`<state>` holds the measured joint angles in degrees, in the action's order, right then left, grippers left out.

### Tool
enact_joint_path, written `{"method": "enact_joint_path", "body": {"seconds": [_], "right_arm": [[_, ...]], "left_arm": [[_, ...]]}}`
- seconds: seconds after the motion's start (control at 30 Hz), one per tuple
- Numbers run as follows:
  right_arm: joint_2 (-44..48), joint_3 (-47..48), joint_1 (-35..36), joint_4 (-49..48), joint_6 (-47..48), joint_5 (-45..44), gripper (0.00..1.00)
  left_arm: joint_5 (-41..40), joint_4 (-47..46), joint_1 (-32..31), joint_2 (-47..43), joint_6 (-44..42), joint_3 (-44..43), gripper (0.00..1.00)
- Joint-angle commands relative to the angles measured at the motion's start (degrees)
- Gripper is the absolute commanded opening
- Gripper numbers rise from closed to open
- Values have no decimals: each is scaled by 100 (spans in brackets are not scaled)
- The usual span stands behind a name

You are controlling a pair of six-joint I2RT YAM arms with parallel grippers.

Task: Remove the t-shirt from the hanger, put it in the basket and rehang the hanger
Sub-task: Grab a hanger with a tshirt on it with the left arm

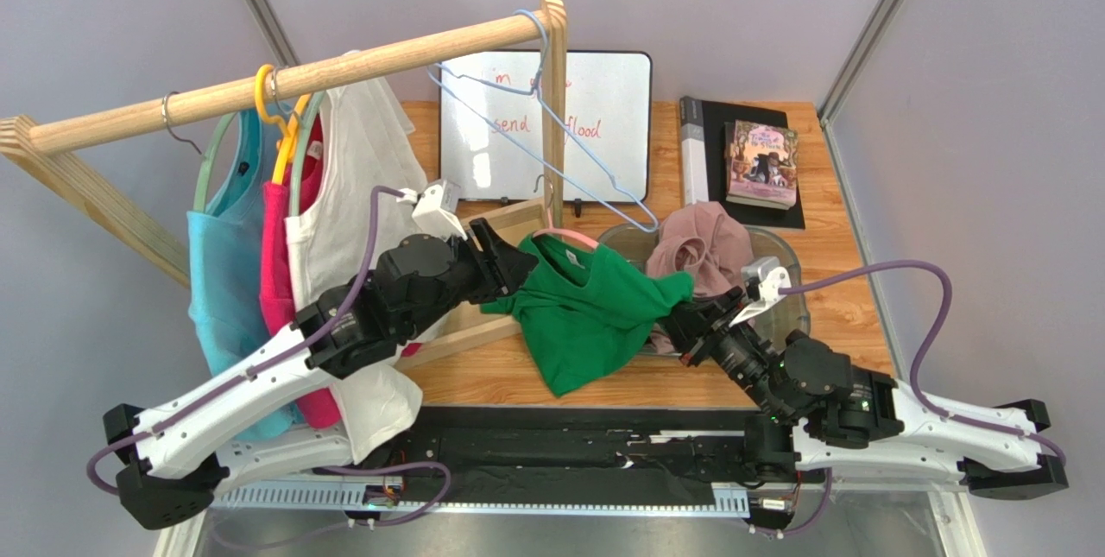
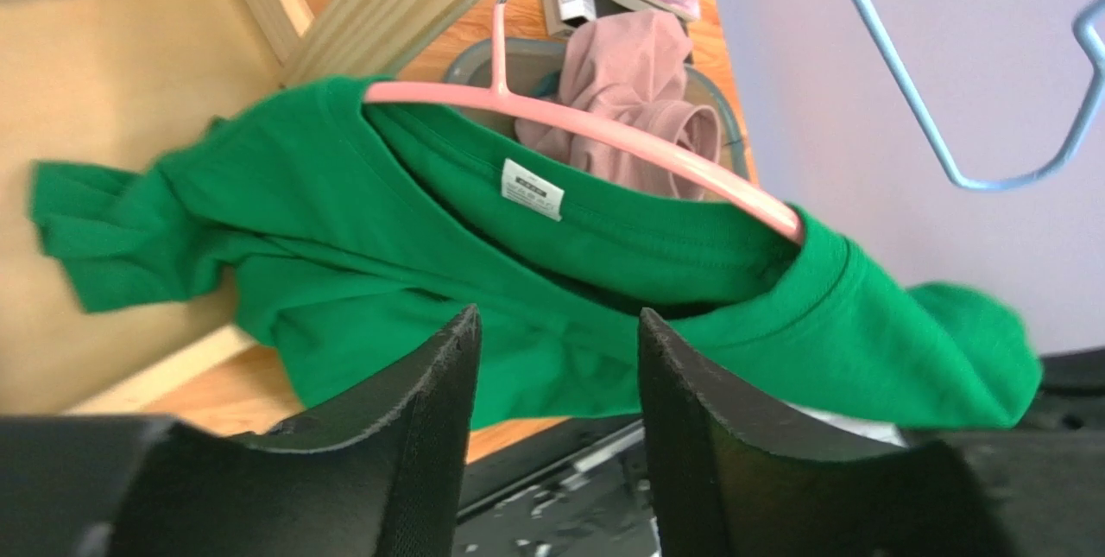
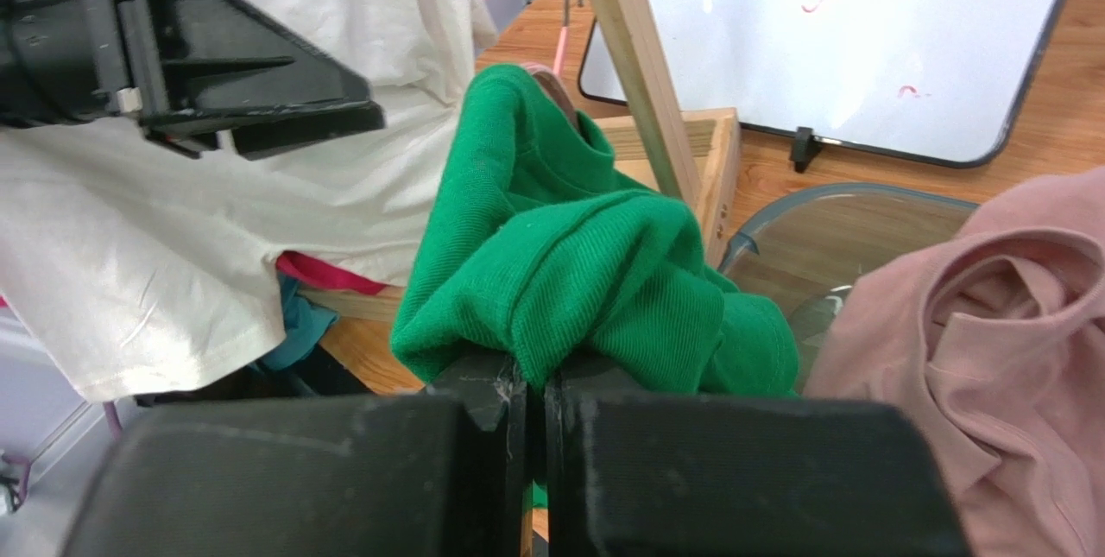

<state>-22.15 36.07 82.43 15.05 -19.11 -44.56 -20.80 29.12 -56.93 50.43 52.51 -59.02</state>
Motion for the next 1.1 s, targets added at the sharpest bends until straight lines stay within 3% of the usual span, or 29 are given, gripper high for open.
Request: {"method": "enact_joint_path", "body": {"seconds": [0.0,0.13,0.27,0.5,0.67,0.77,0.83,0.97,1.07], "right_arm": [[-44,-100,10,-371,259,544,0],[-17,-136,18,-319,277,729,0],[70,-188,10,-239,320,852,0],[185,-224,10,-160,452,1194,0],[246,-241,18,41,479,1379,0],[378,-241,10,173,452,1397,0],[466,-224,10,200,452,1406,0],[449,-136,10,358,470,1388,0],[431,-145,10,324,496,1450,0]], "left_arm": [[-3,-864,15,-8,1645,295,61],[-13,-786,41,325,2999,225,69],[260,-671,50,774,3695,-82,70],[559,-978,50,1214,4749,65,56],[454,-1453,50,1267,4918,198,52],[445,-1541,50,1232,4918,251,45],[436,-1822,50,1109,4900,444,35],[428,-1911,32,863,4979,725,34],[322,-1875,24,740,5006,761,44]]}}
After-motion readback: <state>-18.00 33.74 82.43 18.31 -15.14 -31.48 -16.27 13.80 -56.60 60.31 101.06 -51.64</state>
